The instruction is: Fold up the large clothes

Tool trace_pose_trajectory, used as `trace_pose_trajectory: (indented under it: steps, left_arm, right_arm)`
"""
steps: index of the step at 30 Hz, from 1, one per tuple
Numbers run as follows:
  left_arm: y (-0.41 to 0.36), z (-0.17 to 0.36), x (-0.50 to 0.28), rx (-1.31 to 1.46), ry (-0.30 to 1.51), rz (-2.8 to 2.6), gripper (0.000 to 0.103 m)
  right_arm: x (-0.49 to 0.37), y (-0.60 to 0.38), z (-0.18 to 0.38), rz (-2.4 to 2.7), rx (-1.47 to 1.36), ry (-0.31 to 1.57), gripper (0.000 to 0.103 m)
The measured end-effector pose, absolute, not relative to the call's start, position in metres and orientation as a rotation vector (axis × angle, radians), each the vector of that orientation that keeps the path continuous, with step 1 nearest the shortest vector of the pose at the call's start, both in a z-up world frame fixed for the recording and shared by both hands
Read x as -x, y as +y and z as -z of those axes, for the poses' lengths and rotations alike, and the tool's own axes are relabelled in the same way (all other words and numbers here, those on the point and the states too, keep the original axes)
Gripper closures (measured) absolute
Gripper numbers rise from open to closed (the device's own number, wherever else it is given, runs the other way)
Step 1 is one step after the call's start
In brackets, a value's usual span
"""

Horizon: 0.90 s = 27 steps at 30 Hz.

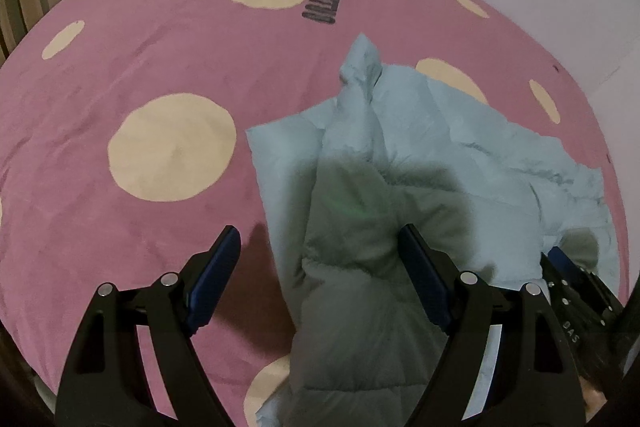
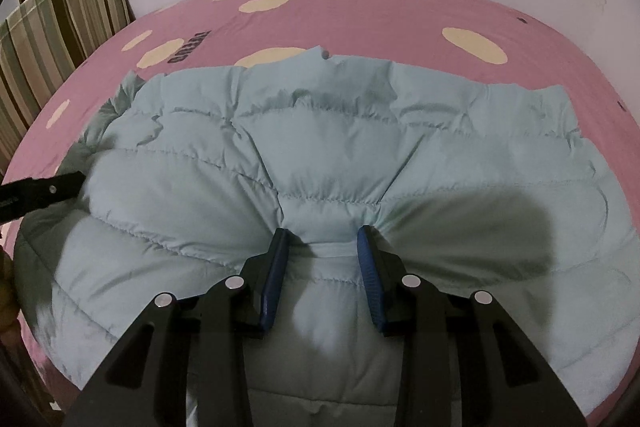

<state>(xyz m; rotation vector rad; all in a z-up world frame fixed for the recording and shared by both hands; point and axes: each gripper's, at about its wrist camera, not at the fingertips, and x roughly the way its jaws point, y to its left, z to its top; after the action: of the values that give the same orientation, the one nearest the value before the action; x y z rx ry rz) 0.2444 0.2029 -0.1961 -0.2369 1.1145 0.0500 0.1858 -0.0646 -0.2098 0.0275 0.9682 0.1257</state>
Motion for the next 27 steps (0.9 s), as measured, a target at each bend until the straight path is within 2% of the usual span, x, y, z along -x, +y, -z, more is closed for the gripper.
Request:
trace_pose_trajectory:
  steps: [5, 6, 7, 8, 10, 13, 16, 27]
  left_arm:
    - [0.205, 0.211, -0.249, 0.265, 1.145, -0.043, 0.022]
    - [0.203, 0.213, -0.249, 0.258, 1.142, -0.034, 0.027]
    - [0.201, 0.215, -0.249, 0.258, 1.138, -0.014, 0.040]
    - [0.198, 0.216, -0.250, 0.261, 1.139, 0.011, 0.047]
    - [0.193, 0.215, -0.251, 0.263, 1.134, 0.036, 0.068]
    - [0.185, 0.208, -0.251, 0.257, 1.119, 0.056, 0.087]
    - [0.180, 0.194, -0.247, 0.236, 1.092, 0.056, 0.091]
    - [0.158, 0.132, -0.226, 0.188, 0.968, 0.072, 0.093]
  right_arm:
    - [-0.185, -0.065, 0.210, -0.130, -0.025, 0.961, 0.066]
    - [-0.185, -0.065, 0.210, -0.131, -0.027, 0.960, 0.066]
    - [-0.185, -0.065, 0.211, -0.131, -0.027, 0.959, 0.066]
    - [-0.185, -0.065, 0.211, -0.131, -0.023, 0.957, 0.066]
    - [-0.185, -0.065, 0.211, -0.130, -0.020, 0.954, 0.066]
    - [-0.185, -0.063, 0.211, -0.127, -0.016, 0.951, 0.066]
    - [-0.184, -0.063, 0.212, -0.126, -0.011, 0.948, 0.066]
    - [-0.183, -0.061, 0.211, -0.124, 0.013, 0.937, 0.066]
